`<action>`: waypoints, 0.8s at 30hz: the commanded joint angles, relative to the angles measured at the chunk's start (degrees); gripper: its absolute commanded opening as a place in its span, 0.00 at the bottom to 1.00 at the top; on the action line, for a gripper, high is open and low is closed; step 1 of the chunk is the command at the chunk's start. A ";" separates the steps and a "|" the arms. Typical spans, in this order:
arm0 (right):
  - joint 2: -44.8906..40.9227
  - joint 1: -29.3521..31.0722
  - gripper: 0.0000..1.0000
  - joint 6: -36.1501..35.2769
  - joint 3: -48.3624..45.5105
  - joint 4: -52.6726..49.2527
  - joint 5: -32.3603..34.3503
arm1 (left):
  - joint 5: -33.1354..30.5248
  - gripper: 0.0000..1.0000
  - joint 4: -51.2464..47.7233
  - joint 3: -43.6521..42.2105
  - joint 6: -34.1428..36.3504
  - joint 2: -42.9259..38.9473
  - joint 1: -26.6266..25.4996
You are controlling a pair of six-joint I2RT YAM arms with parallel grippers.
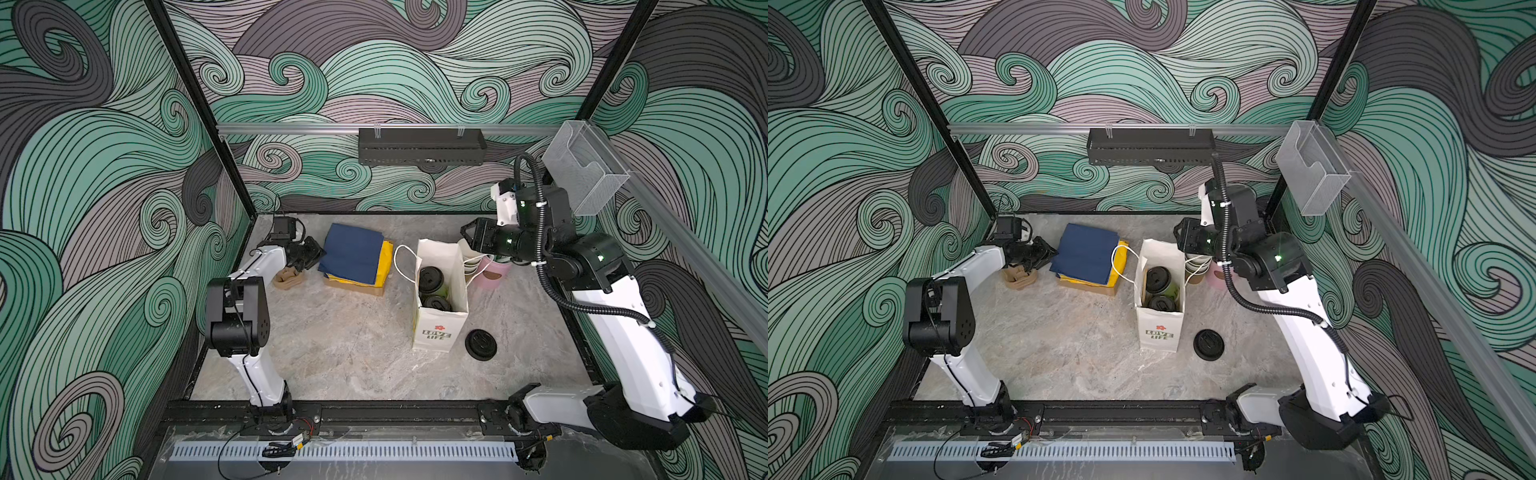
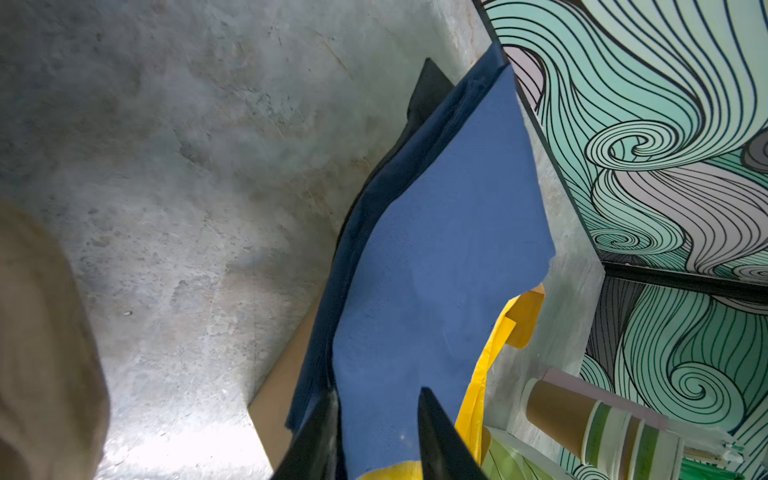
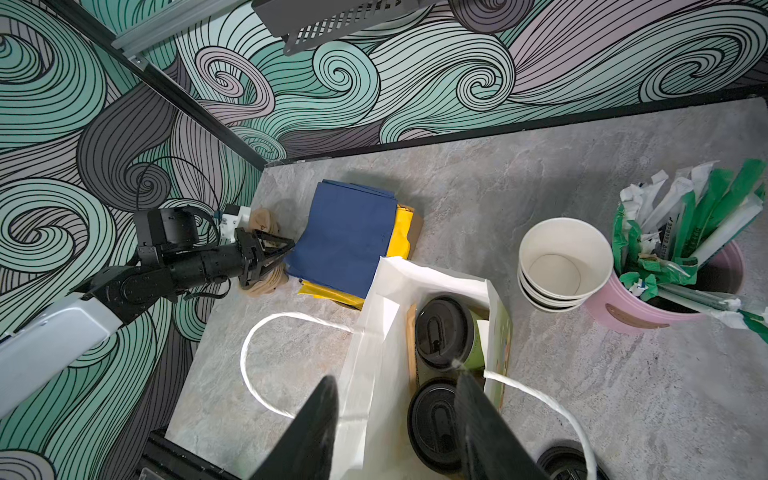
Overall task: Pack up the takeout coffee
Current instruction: 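Grasp the edge of the blue napkins with the left gripper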
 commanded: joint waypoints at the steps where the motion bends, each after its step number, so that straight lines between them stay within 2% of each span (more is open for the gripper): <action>1: -0.28 0.17 0.48 0.78 -0.09 0.27 -0.76 | 1.44 0.35 -1.37 2.03 0.80 1.13 0.13; 12: -0.48 0.23 0.48 0.84 -0.08 0.66 -1.03 | 1.13 0.34 -4.32 2.00 1.43 2.68 0.05; 24: -3.00 0.00 0.48 1.17 -2.99 0.65 0.12 | 1.83 0.07 -4.02 2.57 1.70 2.67 -1.20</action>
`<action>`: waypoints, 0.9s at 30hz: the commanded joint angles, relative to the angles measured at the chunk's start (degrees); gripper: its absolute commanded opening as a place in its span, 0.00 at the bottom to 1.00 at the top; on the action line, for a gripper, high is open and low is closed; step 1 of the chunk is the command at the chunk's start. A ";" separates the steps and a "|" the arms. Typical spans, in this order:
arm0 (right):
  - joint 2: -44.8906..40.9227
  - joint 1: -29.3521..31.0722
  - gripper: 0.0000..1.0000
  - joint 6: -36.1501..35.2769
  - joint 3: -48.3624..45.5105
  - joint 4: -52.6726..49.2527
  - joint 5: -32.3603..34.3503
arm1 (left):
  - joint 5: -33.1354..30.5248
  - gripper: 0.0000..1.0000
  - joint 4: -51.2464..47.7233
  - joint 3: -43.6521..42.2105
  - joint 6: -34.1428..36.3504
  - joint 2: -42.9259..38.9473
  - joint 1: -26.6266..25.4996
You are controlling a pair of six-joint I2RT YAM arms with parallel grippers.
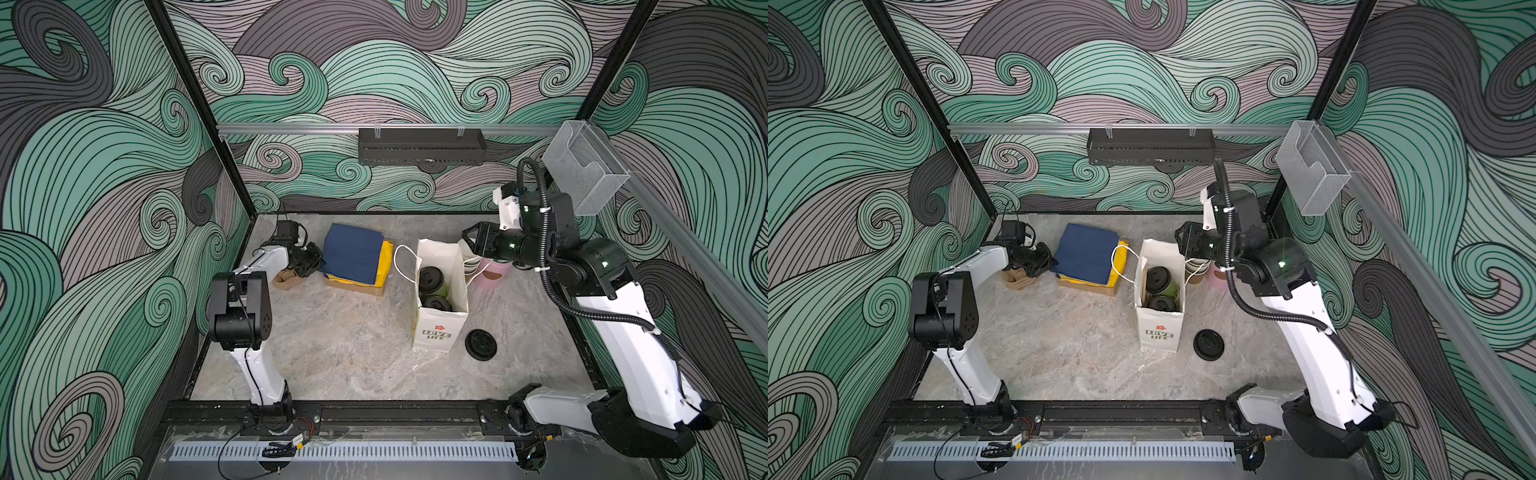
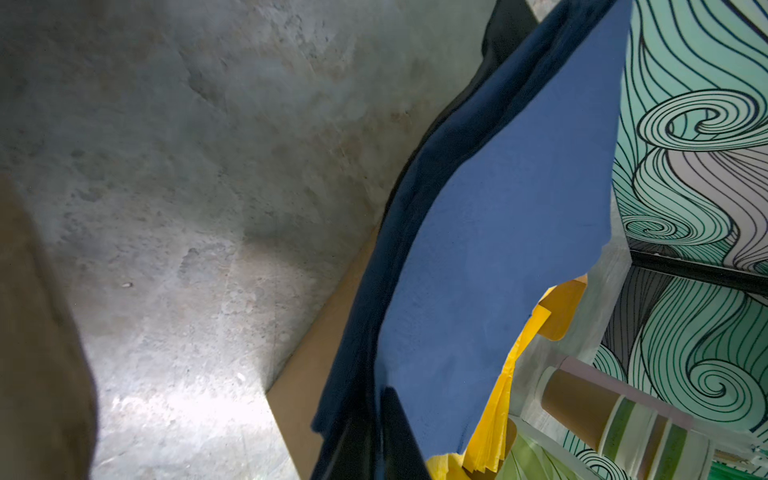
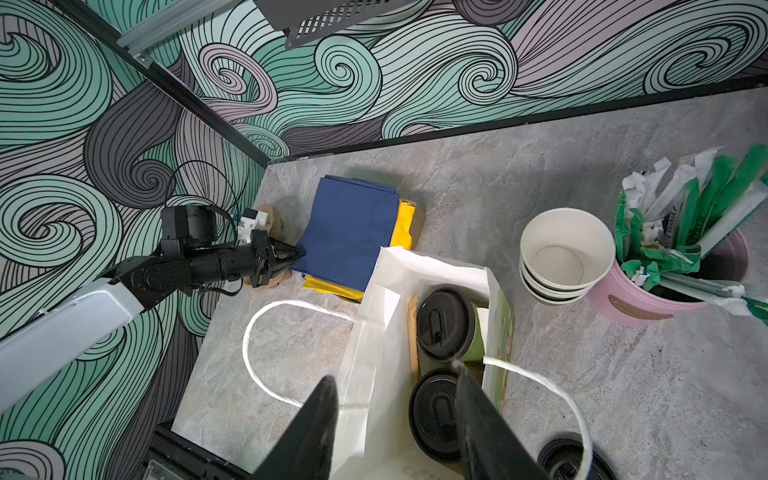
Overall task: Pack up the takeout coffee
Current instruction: 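Grasp the edge of the blue napkins with the left gripper, then lift a blue napkin with left while right reaches toward it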
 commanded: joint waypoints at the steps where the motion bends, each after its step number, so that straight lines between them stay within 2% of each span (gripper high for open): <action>1: -0.68 0.03 0.48 0.60 -0.24 0.29 0.67 | 0.96 0.06 -0.73 2.44 1.19 -0.60 -0.66; 12: -1.08 0.03 0.48 1.02 -0.26 -0.05 0.72 | 3.44 0.01 0.19 5.41 1.16 -5.46 -0.88; 23: 2.03 -0.03 0.48 1.10 3.68 -2.47 -0.34 | 9.44 0.00 3.06 10.40 -3.81 -9.23 -0.89; 27: 4.22 0.03 0.48 -0.87 7.08 -4.43 -0.91 | 10.68 0.00 5.18 11.19 -7.73 -10.91 -0.95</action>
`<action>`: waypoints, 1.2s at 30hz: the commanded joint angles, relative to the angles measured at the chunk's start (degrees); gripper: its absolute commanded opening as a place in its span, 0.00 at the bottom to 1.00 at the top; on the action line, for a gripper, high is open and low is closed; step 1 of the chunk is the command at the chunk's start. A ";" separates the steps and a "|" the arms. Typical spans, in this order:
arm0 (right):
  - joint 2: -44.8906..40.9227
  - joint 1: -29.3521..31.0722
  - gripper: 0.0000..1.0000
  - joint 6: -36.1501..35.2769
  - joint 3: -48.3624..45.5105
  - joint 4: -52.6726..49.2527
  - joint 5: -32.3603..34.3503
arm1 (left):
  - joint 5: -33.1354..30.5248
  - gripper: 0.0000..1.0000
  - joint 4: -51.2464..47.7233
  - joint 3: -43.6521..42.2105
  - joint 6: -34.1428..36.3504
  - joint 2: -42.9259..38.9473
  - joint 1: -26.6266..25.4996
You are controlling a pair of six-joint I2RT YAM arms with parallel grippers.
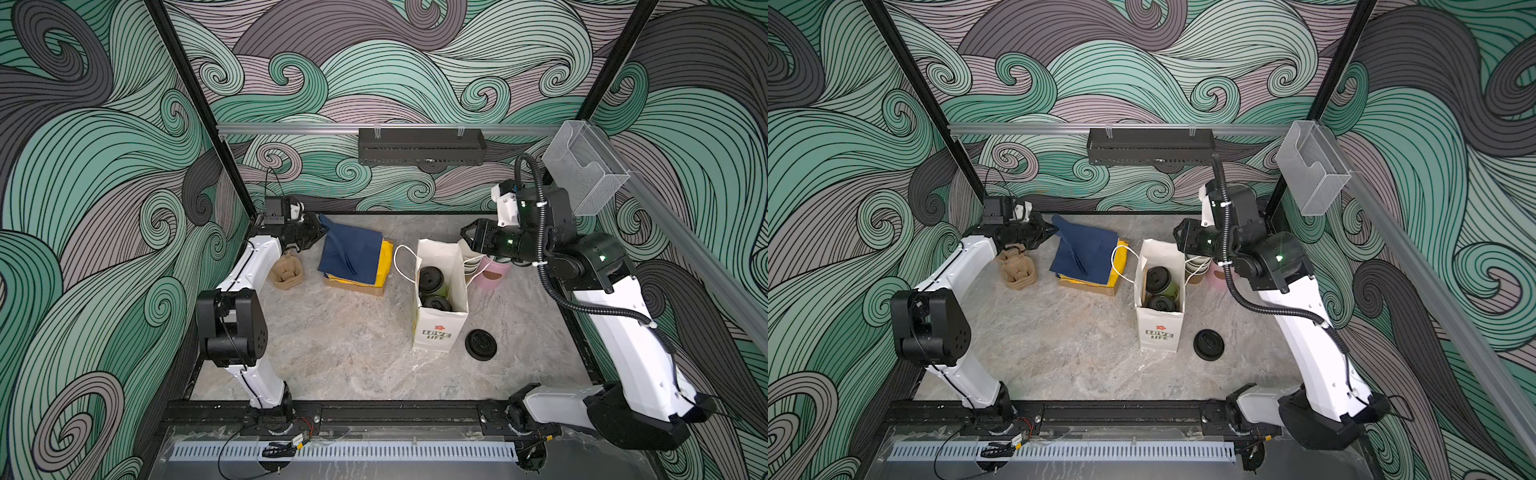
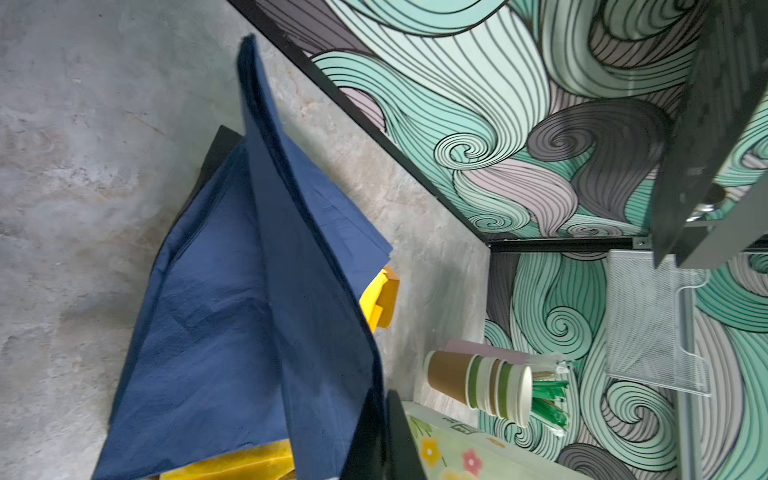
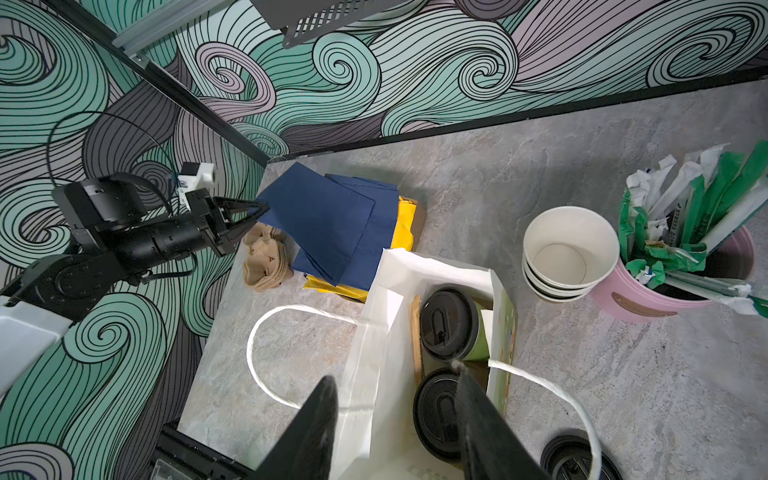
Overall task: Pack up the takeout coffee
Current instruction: 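Lift a blue napkin with left while right reaches toward it, then grasp the raised blue napkin with the right gripper while left holds it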
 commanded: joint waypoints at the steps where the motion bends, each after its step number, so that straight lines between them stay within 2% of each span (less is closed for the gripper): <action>1: 1.98 0.03 0.48 -2.14 4.17 -2.79 -1.24 | 2.74 0.00 3.10 2.12 -4.80 -3.14 -0.27; 5: 8.03 1.08 0.48 -6.29 13.21 -7.03 -4.39 | 3.27 0.00 4.43 3.34 -8.87 -5.66 -0.36; 11: 21.50 8.75 0.52 -15.37 34.02 -14.74 -2.80 | 2.45 0.00 2.20 4.36 -12.64 -11.38 -0.54; 15: 28.90 15.47 0.63 -20.90 42.32 -15.06 -0.83 | 1.10 0.00 0.34 3.05 -14.00 -16.35 -0.62; 20: 34.37 22.37 0.79 -27.77 43.65 -11.46 1.99 | 0.07 0.00 -2.48 0.26 -15.84 -23.96 -0.93; 24: 37.19 24.82 0.85 -31.16 41.58 -6.50 2.47 | -0.69 0.00 -3.23 -4.06 -18.71 -29.95 -1.40; 29: 40.36 26.77 0.87 -32.42 39.76 -1.18 0.70 | -0.60 0.00 -8.20 -5.54 -18.87 -34.98 -2.40; 31: 41.52 27.93 0.86 -33.26 38.81 0.77 2.28 | -0.59 0.00 -9.20 -6.12 -19.32 -36.68 -2.64; 36: 42.34 29.11 0.77 -33.41 34.78 6.66 4.36 | -1.04 0.00 -11.83 -6.72 -19.76 -39.40 -3.13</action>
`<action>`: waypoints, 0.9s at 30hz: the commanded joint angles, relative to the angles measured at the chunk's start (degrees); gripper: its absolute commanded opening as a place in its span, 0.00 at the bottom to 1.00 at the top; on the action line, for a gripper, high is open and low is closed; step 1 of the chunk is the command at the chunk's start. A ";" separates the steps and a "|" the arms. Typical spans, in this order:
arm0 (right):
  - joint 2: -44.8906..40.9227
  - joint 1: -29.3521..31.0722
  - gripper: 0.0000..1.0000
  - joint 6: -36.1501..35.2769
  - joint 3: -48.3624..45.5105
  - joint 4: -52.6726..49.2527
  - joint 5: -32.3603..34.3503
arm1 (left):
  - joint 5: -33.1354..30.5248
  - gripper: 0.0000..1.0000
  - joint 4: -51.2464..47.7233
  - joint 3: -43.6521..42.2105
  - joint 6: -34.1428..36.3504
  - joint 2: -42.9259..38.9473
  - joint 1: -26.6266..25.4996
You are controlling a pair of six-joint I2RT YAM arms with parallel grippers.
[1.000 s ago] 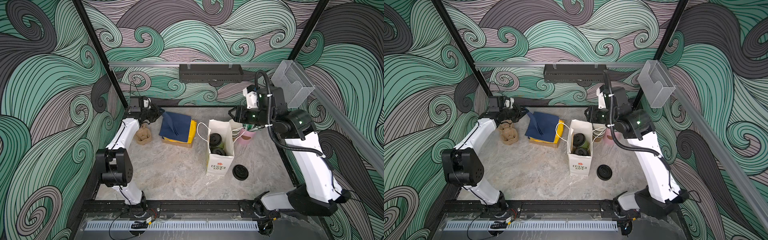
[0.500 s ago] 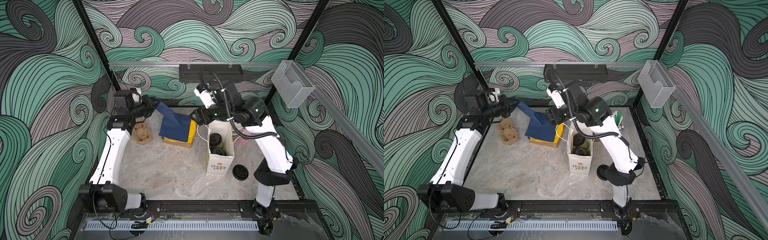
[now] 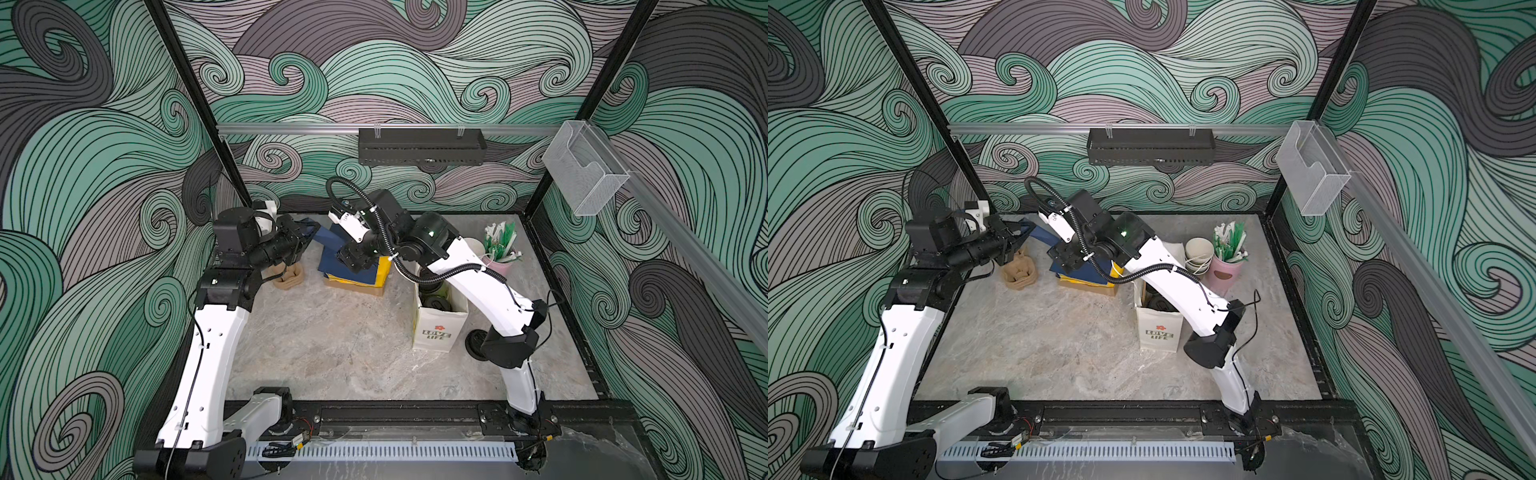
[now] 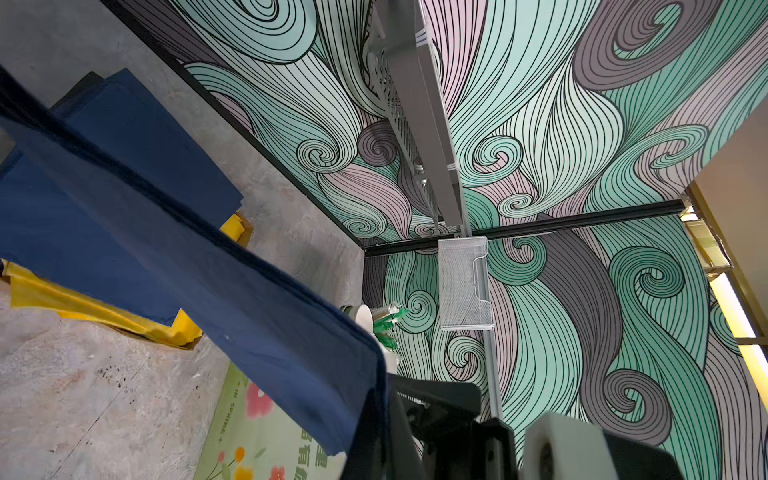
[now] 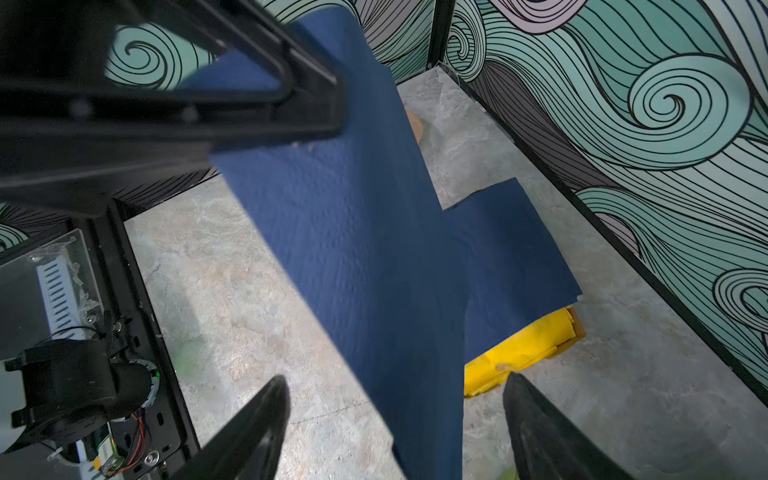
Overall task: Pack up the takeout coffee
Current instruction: 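Grasp the raised blue napkin with the right gripper while left holds it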
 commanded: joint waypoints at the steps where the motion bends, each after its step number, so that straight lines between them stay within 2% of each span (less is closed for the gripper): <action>1: 0.18 0.79 0.75 -1.84 -2.15 5.82 1.23 | -0.62 0.00 -3.16 -0.03 -0.51 -2.09 -0.41; 5: 0.51 1.23 0.61 -1.20 -3.35 7.44 -0.48 | -0.88 0.00 -4.64 0.01 -0.42 -3.48 -0.41; 7: 0.68 1.43 0.51 -0.62 -3.53 7.89 -1.87 | -0.99 0.00 -4.97 -0.13 -0.73 -4.05 -0.43; 8: 0.66 1.45 0.45 -0.37 -3.61 8.18 -2.46 | -0.99 0.00 -5.06 -0.29 -0.93 -4.24 -0.42; 11: 0.70 1.68 0.19 0.24 -3.40 8.11 -5.55 | -1.86 0.00 -5.33 -0.28 -1.46 -4.86 -0.44; 13: 0.44 1.67 0.07 1.46 -3.20 7.51 -7.68 | -2.86 0.00 -4.86 -0.35 -1.93 -5.17 -0.46; 14: 0.12 1.67 0.03 2.27 -3.26 7.18 -8.41 | -3.71 0.07 -4.50 -0.25 -1.92 -5.37 -0.48; 17: -1.03 1.63 0.00 5.59 -3.36 6.17 -9.48 | -8.40 0.38 -4.34 1.16 0.85 -6.04 -0.41; 21: -3.83 -0.12 0.00 15.04 -3.36 4.47 -11.91 | -16.55 0.67 -8.42 7.72 12.21 -5.78 -0.42; 25: -7.39 -3.38 0.00 26.57 -4.87 2.34 -16.45 | -20.57 0.73 -9.03 10.85 24.11 -6.14 -0.41; 27: -9.84 -4.45 0.00 29.55 -6.89 1.90 -18.25 | -17.57 0.73 -6.26 9.86 30.24 -6.78 -0.44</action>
